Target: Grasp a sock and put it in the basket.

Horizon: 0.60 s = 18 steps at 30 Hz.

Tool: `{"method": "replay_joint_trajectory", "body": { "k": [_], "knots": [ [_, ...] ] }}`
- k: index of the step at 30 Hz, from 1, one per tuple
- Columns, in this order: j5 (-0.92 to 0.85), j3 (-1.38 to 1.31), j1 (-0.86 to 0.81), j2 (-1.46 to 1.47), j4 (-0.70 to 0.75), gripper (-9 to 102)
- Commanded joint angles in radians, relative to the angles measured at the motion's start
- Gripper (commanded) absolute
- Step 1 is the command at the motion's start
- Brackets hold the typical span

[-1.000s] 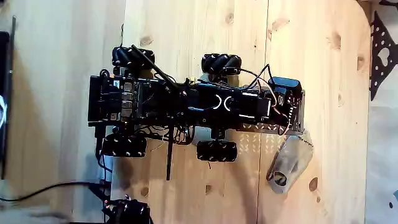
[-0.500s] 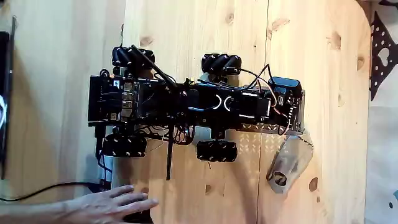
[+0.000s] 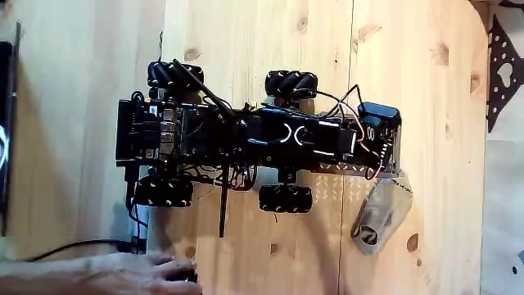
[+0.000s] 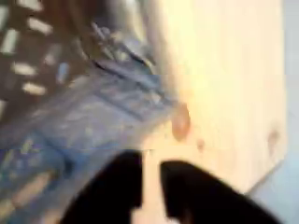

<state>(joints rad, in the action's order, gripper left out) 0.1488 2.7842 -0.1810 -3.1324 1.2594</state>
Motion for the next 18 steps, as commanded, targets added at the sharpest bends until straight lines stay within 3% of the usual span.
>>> {"method": "replay_joint_trajectory", "body": {
  "k": [1,7,15,18],
  "knots": [
    [0.048,-0.170,0.002,0.183,-0.063,0],
    [0.213,-0.614,0.012,0.603,-0.169,0],
    [0.380,-1.338,-0.029,1.276,-0.089,0],
    [0.374,-1.486,-0.023,1.456,-0.095,1]
  ]
}}
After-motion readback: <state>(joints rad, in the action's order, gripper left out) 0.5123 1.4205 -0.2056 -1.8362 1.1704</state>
